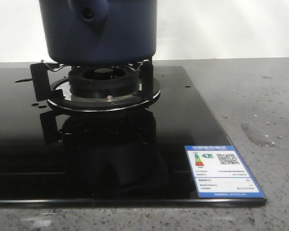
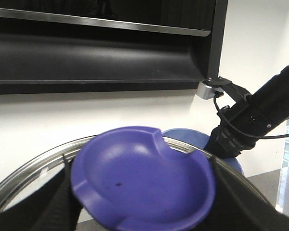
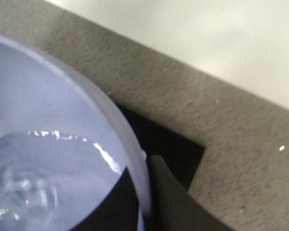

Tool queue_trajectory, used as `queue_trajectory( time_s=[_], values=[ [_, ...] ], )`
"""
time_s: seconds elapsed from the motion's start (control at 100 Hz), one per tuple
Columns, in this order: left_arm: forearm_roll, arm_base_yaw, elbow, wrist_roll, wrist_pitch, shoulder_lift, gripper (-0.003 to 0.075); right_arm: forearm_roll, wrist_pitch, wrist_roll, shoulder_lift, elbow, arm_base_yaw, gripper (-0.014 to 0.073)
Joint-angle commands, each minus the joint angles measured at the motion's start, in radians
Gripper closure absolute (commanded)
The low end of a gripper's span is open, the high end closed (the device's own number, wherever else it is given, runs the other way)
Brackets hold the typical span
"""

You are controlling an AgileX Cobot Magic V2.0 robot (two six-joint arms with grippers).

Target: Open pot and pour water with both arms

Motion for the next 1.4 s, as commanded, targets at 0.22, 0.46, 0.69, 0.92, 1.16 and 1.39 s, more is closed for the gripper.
queue_trajectory(
  time_s=[0.22, 0.46, 0.69, 0.92, 1.16, 1.39],
  values=[
    [-0.049, -0.005, -0.033, -0.008, 0.0, -0.004, 0.0437, -0.363, -0.12, 0.059, -0.051, -0.032, 0.101, 0.0634],
    [-0.049, -0.02, -0.033, -0.008, -0.014, -0.004, 0.0437, -0.593, -0.13, 0.134, -0.044, -0.03, 0.172, 0.0634],
    [-0.043, -0.046, -0.033, -0.008, -0.036, -0.004, 0.0437, -0.788, -0.123, 0.17, -0.026, -0.03, 0.237, 0.0634],
    [-0.041, -0.093, -0.033, -0.008, -0.097, -0.004, 0.0437, -0.948, -0.102, 0.17, -0.011, -0.03, 0.286, 0.0634],
    [-0.022, -0.129, -0.033, -0.008, -0.145, -0.004, 0.0437, -1.121, -0.109, 0.208, -0.011, -0.03, 0.341, 0.0634],
    [-0.004, -0.172, -0.033, -0.008, -0.183, -0.004, 0.0437, -1.271, -0.142, 0.213, -0.011, -0.03, 0.38, 0.0634]
  ],
)
